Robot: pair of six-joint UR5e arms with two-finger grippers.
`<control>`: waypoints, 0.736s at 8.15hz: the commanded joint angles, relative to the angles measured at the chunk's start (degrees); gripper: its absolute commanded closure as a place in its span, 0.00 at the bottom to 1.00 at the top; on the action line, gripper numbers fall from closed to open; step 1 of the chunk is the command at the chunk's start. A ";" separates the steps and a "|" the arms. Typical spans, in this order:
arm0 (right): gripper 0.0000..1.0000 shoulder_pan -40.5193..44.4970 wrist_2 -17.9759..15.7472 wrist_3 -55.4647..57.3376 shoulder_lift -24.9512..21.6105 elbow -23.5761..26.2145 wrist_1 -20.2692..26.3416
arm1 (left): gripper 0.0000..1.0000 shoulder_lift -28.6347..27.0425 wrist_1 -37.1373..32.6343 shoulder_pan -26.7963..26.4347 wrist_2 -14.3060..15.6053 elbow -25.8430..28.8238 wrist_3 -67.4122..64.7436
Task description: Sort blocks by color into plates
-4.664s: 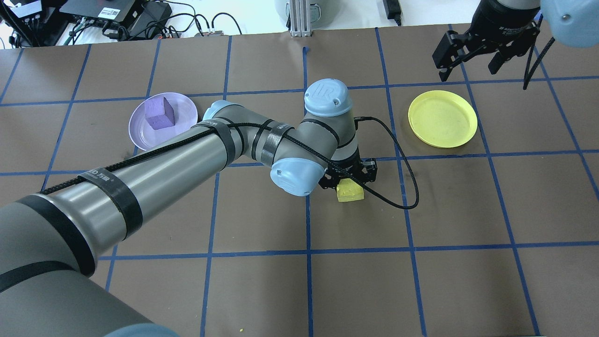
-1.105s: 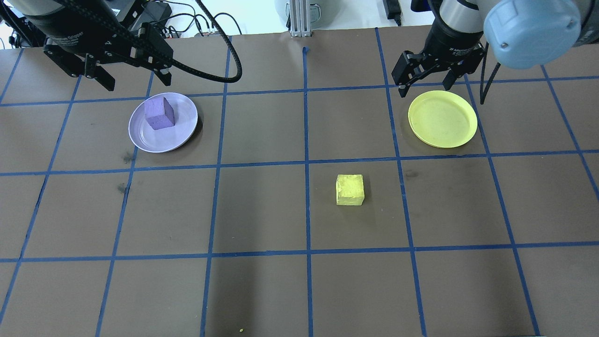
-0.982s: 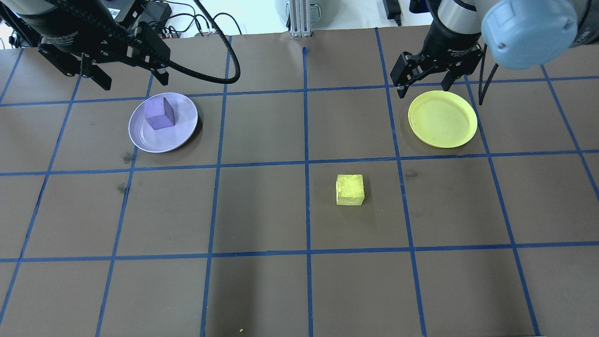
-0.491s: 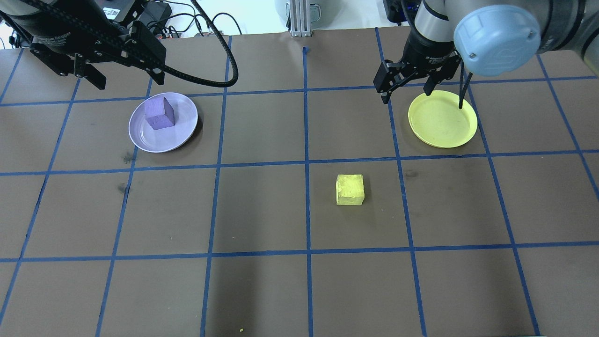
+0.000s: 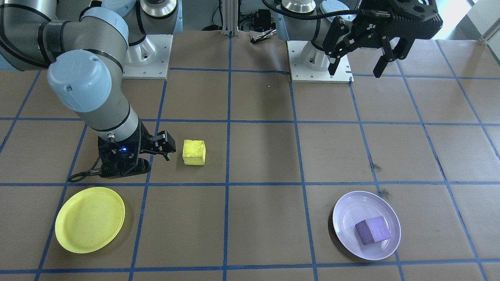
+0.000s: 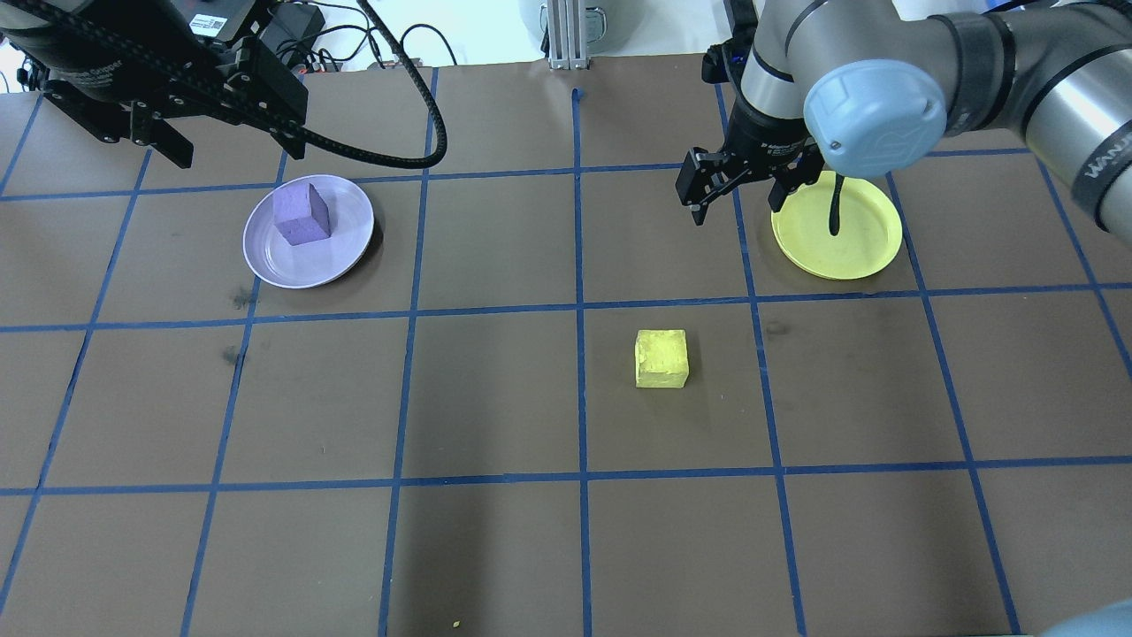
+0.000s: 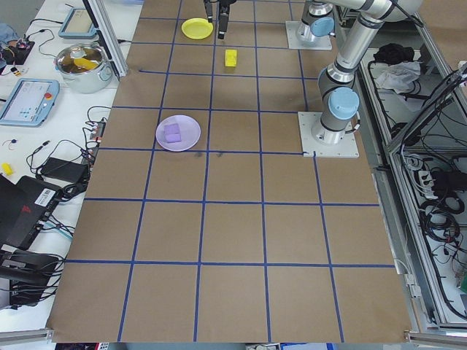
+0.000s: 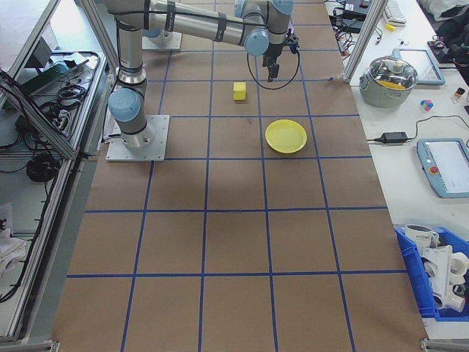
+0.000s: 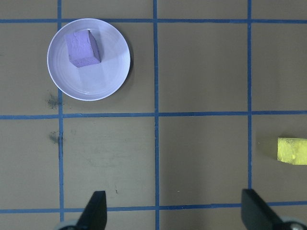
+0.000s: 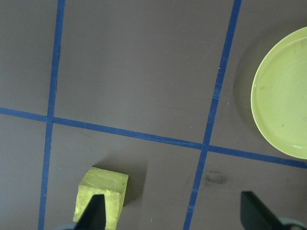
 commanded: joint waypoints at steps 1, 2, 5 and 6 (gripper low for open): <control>0.00 2.75 0.03 4.38 1.01 3.75 -2.04 | 0.00 1.33 0.00 -0.01 0.01 0.00 0.00; 0.00 2.94 0.04 6.91 1.28 5.16 -2.04 | 0.00 1.33 0.09 -0.01 -0.08 0.00 0.00; 0.00 4.60 0.12 9.93 1.37 9.20 -2.04 | 0.00 1.24 1.32 -0.01 -0.08 -0.09 0.00; 0.00 5.74 0.30 10.62 1.28 9.91 -2.13 | 0.00 1.33 1.32 -0.01 -0.08 -0.09 0.00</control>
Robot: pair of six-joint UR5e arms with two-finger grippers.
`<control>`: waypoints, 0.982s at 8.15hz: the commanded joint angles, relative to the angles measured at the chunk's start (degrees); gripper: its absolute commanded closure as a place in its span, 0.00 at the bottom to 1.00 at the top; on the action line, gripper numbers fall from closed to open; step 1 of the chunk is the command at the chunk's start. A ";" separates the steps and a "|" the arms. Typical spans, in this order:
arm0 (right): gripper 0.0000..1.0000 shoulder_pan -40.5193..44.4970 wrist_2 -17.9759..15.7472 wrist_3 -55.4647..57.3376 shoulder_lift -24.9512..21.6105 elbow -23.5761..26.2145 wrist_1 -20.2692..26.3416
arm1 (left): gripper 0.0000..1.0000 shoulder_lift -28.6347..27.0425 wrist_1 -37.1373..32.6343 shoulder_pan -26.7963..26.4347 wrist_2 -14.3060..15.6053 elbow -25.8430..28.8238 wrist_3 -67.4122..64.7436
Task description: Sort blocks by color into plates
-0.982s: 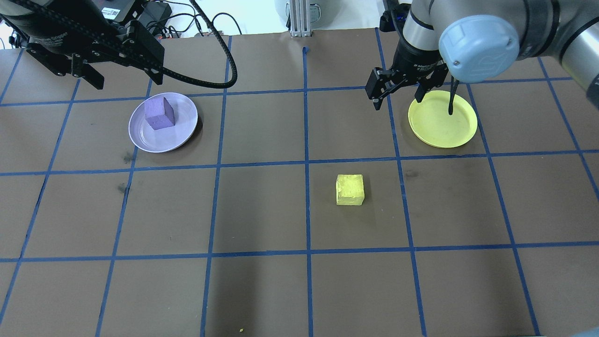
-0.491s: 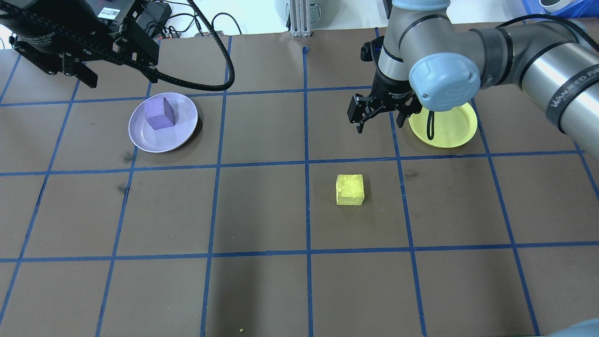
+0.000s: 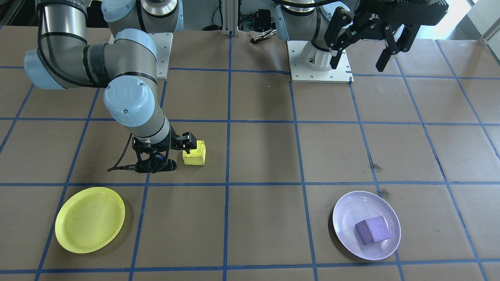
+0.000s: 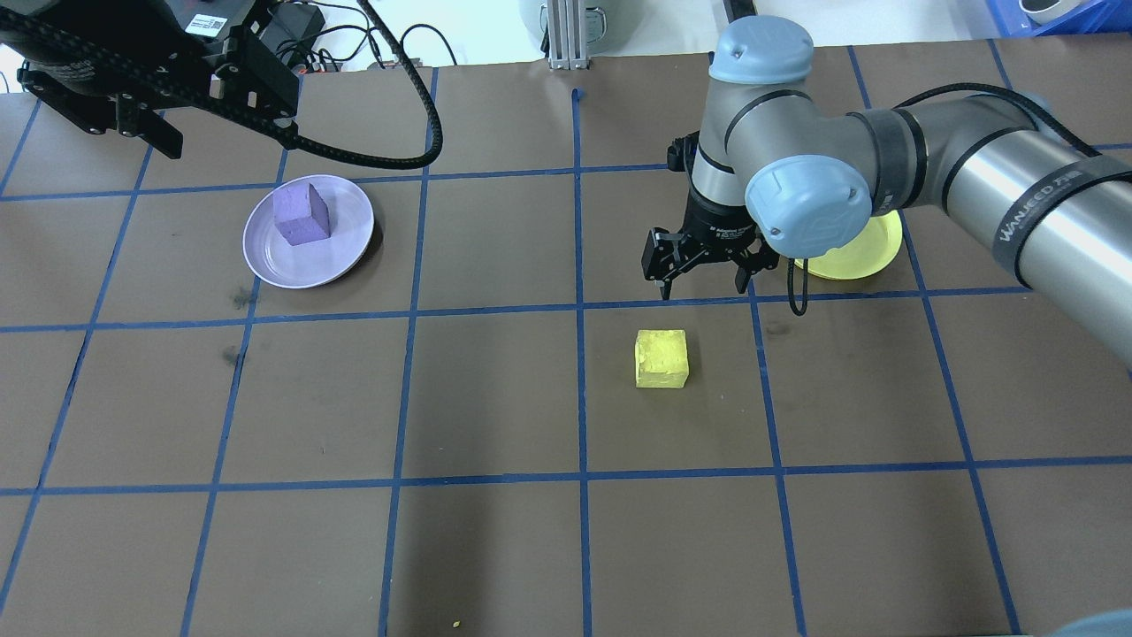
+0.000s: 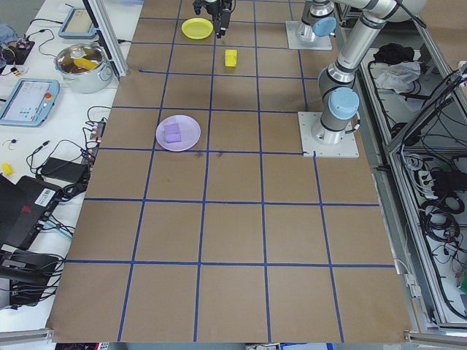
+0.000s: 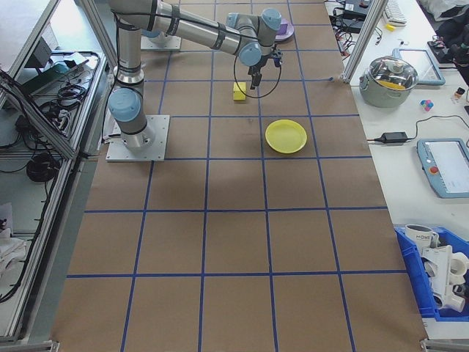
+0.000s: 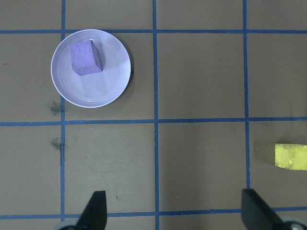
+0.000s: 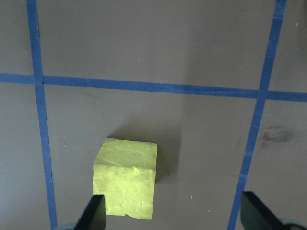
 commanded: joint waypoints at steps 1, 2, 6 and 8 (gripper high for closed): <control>0.00 3.71 0.01 2.41 0.25 2.00 -0.10 | 0.00 0.10 0.19 0.00 0.00 -0.04 0.00; 0.00 4.94 0.01 2.50 0.94 2.00 -0.18 | 0.00 0.10 0.19 0.00 0.00 -0.04 0.00; 0.00 5.22 0.19 2.51 2.45 4.81 -0.88 | 0.00 0.10 0.19 0.00 0.00 -0.13 0.00; 0.00 5.22 0.19 2.59 3.14 5.26 -1.50 | 0.00 0.10 0.19 0.00 0.00 -0.13 0.00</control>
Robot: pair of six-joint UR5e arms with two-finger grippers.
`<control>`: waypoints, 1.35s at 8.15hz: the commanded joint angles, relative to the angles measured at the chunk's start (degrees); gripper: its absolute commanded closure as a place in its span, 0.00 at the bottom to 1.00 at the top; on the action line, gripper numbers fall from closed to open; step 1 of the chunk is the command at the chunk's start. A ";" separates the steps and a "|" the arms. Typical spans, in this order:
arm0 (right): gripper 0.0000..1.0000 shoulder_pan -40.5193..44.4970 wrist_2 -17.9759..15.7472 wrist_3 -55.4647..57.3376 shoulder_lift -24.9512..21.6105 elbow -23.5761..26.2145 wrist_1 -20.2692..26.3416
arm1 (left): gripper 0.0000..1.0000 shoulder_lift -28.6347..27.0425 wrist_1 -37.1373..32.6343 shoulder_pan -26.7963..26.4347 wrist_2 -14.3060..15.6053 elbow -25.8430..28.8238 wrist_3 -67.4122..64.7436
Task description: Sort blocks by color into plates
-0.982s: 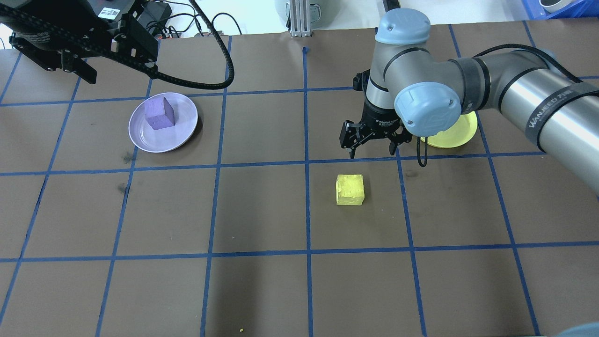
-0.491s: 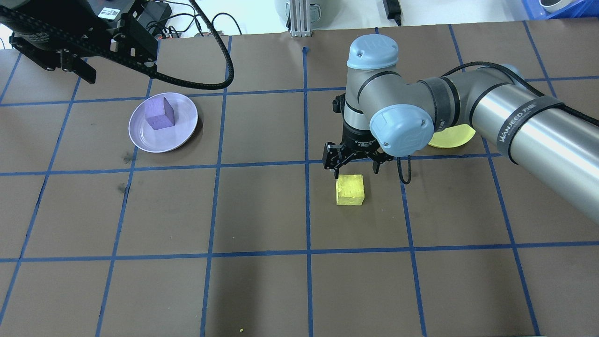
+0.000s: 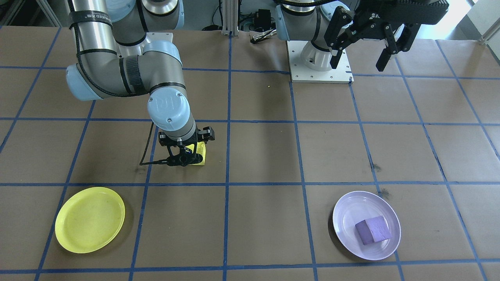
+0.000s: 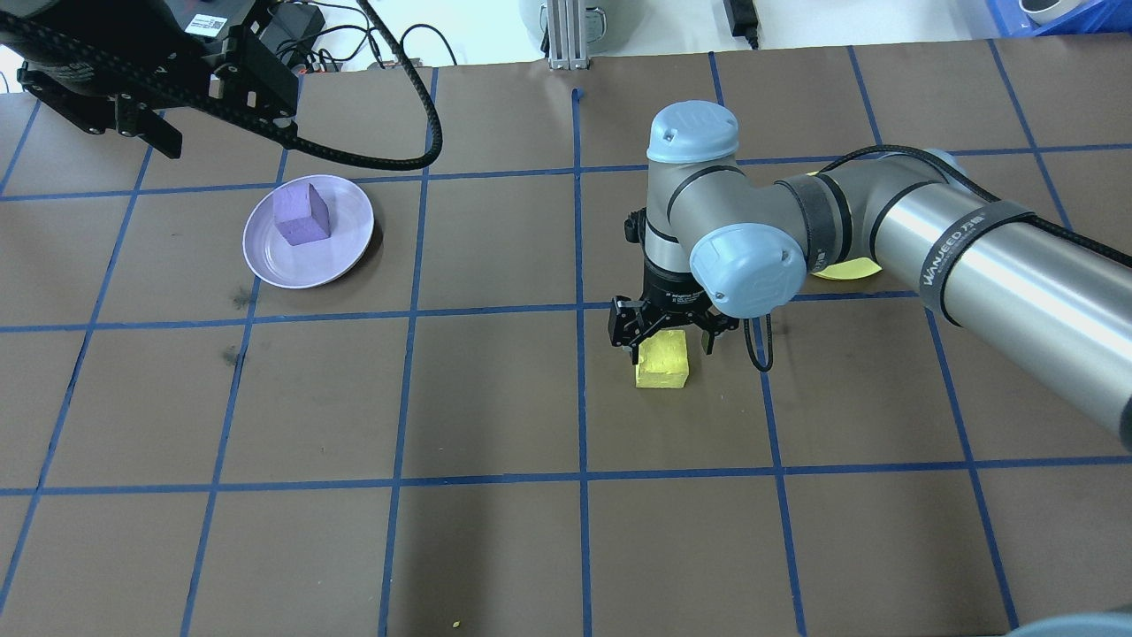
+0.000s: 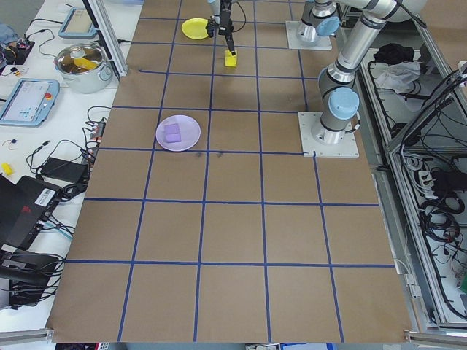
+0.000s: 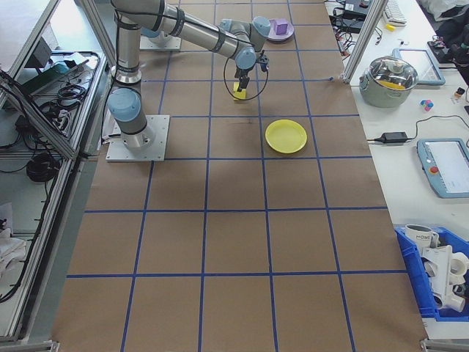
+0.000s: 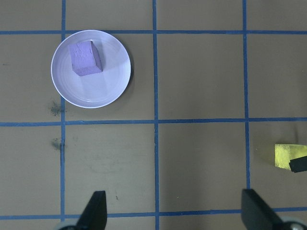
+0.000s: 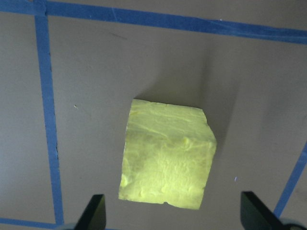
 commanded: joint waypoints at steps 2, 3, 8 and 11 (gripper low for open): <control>0.00 0.03 0.01 0.08 2.98 0.60 -3.58 | 0.00 0.00 0.00 0.00 0.00 -0.01 0.00; 0.00 0.03 0.09 0.08 3.86 0.60 -4.72 | 0.00 0.00 0.00 0.00 0.00 -0.01 0.00; 0.59 0.03 0.09 0.08 4.13 0.60 -5.00 | 0.00 0.00 0.00 0.00 0.00 -0.01 0.00; 1.00 -0.06 0.01 -0.79 3.70 -0.45 -5.26 | 0.00 0.09 0.00 0.00 0.00 -0.01 0.00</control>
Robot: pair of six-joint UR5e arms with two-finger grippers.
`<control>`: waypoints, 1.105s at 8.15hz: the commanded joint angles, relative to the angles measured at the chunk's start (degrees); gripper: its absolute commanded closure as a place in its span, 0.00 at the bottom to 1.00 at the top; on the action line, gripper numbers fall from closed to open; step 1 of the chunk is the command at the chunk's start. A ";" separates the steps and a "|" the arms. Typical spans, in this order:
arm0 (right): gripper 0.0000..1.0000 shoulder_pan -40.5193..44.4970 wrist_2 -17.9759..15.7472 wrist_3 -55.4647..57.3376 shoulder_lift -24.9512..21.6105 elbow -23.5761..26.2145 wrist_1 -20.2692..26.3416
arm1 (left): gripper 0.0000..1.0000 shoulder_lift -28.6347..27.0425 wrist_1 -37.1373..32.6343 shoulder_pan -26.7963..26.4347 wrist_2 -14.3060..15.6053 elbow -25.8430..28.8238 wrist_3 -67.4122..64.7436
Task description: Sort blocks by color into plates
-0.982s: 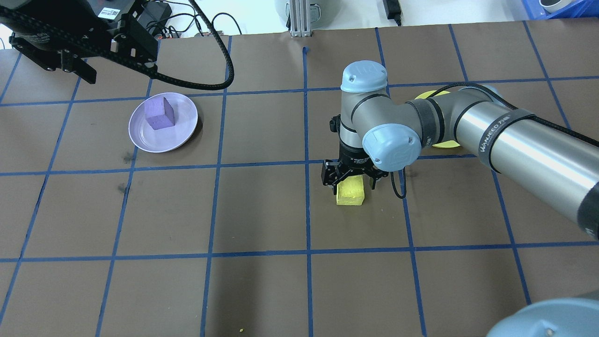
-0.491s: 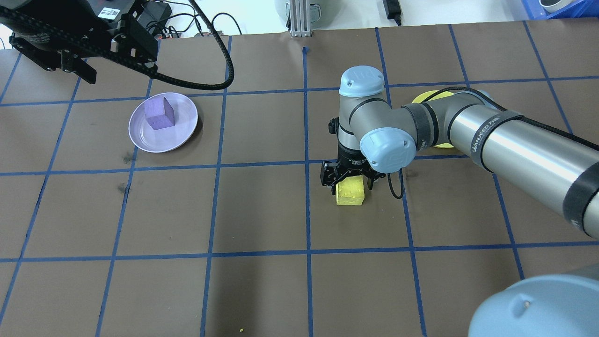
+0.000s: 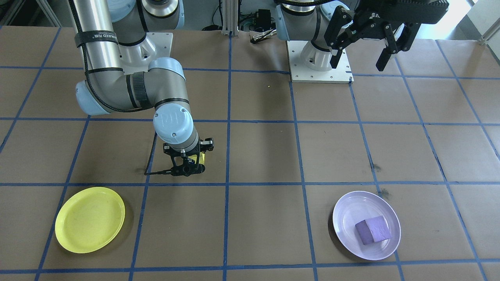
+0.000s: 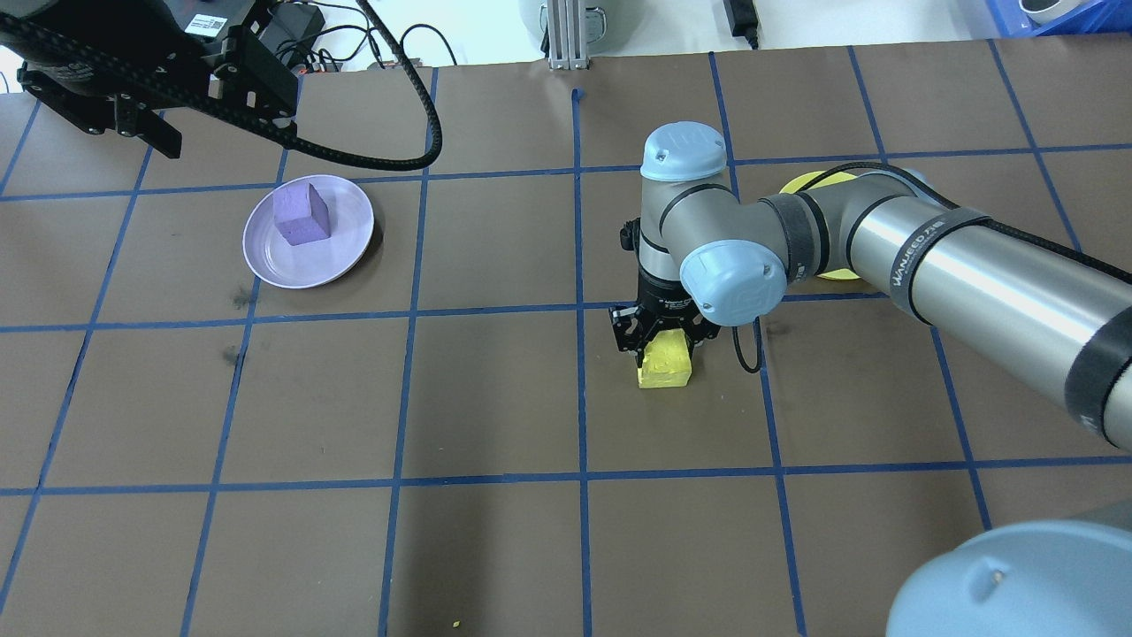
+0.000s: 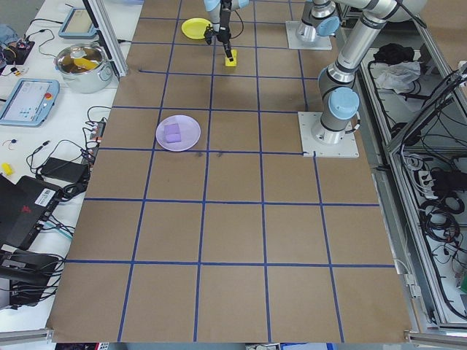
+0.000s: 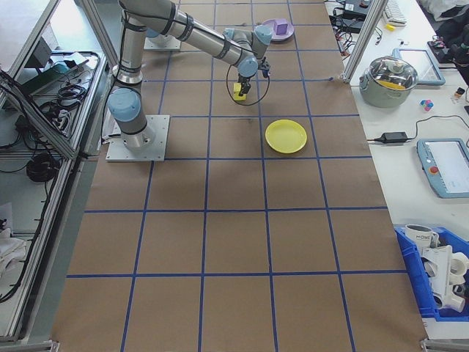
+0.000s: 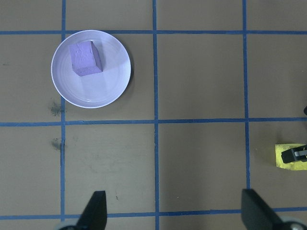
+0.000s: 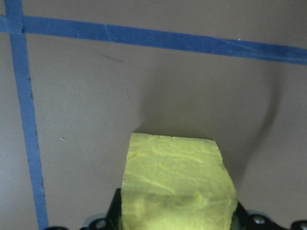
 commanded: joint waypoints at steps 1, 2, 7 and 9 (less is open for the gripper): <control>1.00 -0.17 -0.09 -0.68 -0.47 -1.51 -0.07 | 0.00 0.03 0.00 0.00 0.00 0.00 0.00; 1.00 -0.26 -0.17 -0.77 -0.55 -2.82 -0.07 | 0.00 0.03 0.00 0.00 0.00 0.00 0.00; 1.00 -7.70 -0.70 -4.95 -3.02 -12.31 -0.43 | 0.00 0.12 0.00 0.00 0.00 0.00 0.00; 1.00 -15.87 -0.09 -14.09 -2.41 -15.04 -0.43 | 0.00 0.12 0.00 0.00 0.00 0.00 0.00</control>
